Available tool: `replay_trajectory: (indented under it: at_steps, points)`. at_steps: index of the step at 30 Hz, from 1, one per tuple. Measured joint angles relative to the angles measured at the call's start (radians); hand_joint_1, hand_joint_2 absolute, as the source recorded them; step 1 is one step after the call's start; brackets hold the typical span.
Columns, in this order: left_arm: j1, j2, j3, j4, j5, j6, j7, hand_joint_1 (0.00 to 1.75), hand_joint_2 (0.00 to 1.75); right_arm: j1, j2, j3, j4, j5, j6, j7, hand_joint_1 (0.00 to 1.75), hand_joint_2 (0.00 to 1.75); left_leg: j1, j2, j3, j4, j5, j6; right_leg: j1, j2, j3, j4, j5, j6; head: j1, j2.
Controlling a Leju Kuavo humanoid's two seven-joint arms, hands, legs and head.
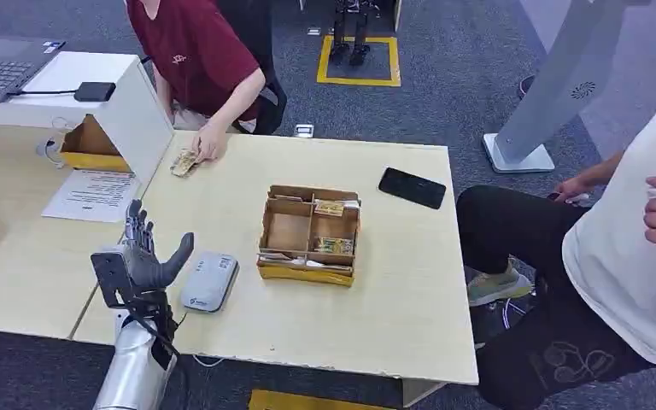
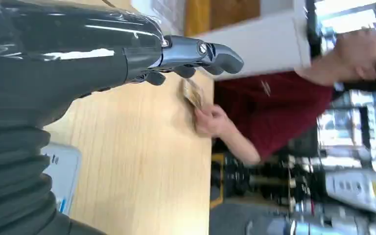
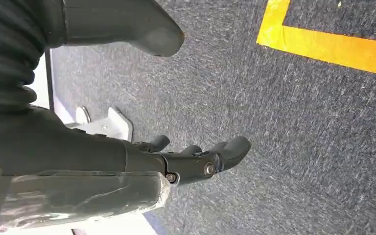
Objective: Pass the card to the sensor for recognition and then transmit it.
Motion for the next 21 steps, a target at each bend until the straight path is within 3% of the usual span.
replay_trajectory:
  at_steps: [3, 7, 11, 13, 15, 18, 21]
  points:
    - [0.07, 0.02, -0.084, -0.096, -0.055, -0.095, -0.01, 0.0, 1.75, 0.004, 0.0, -0.011, 0.0, -0.004, 0.0, -0.002, 0.0, 1.75, 0.0, 0.0, -0.001, 0.0, 0.0, 0.0, 0.0, 0.0, 0.0, 0.0, 0.0, 0.0, 0.0, 0.0]
    - [0.159, 0.053, -0.206, -0.218, -0.244, -0.057, -0.021, 0.0, 1.75, 0.007, 0.004, -0.033, 0.0, -0.004, -0.002, -0.01, 0.0, 1.75, 0.0, 0.0, -0.001, 0.0, -0.002, 0.0, 0.0, 0.0, -0.001, 0.0, -0.001, 0.0, 0.0, 0.0]
    - [0.224, 0.111, -0.361, -0.282, -0.555, 0.1, 0.013, 0.0, 1.75, 0.007, 0.009, -0.056, 0.0, 0.002, -0.003, -0.009, 0.0, 1.75, 0.0, 0.0, -0.001, 0.0, -0.002, 0.001, 0.0, 0.0, -0.001, 0.0, -0.001, 0.0, 0.0, 0.0]
    - [0.243, 0.135, -0.453, -0.294, -0.84, 0.259, 0.105, 0.0, 1.75, 0.007, 0.012, -0.064, 0.0, 0.013, -0.002, -0.004, 0.0, 1.75, 0.0, 0.0, -0.001, 0.0, -0.002, 0.001, 0.0, 0.0, -0.001, 0.0, -0.001, 0.0, 0.0, 0.0]
    - [0.247, 0.154, -0.528, -0.294, -1.055, 0.366, 0.221, 0.0, 1.75, 0.007, 0.015, -0.074, -0.001, 0.021, -0.002, -0.004, 0.0, 1.75, 0.0, 0.0, -0.001, 0.0, -0.002, 0.001, 0.0, -0.001, -0.001, 0.0, -0.001, 0.0, 0.0, 0.0]
    - [0.232, 0.174, -0.613, -0.274, -1.175, 0.427, 0.326, 0.0, 1.75, 0.006, 0.017, -0.08, -0.002, 0.034, -0.002, -0.006, 0.0, 1.75, 0.0, 0.0, -0.001, 0.0, -0.002, 0.001, 0.0, -0.001, -0.001, 0.0, -0.001, 0.0, 0.0, 0.0]
    - [0.216, 0.191, -0.667, -0.245, -1.199, 0.445, 0.35, 0.0, 1.75, 0.005, 0.017, -0.084, -0.002, 0.039, -0.001, -0.005, 0.0, 1.75, 0.0, 0.0, -0.001, 0.0, -0.002, 0.001, 0.0, -0.001, -0.001, 0.0, -0.001, 0.0, 0.0, 0.0]
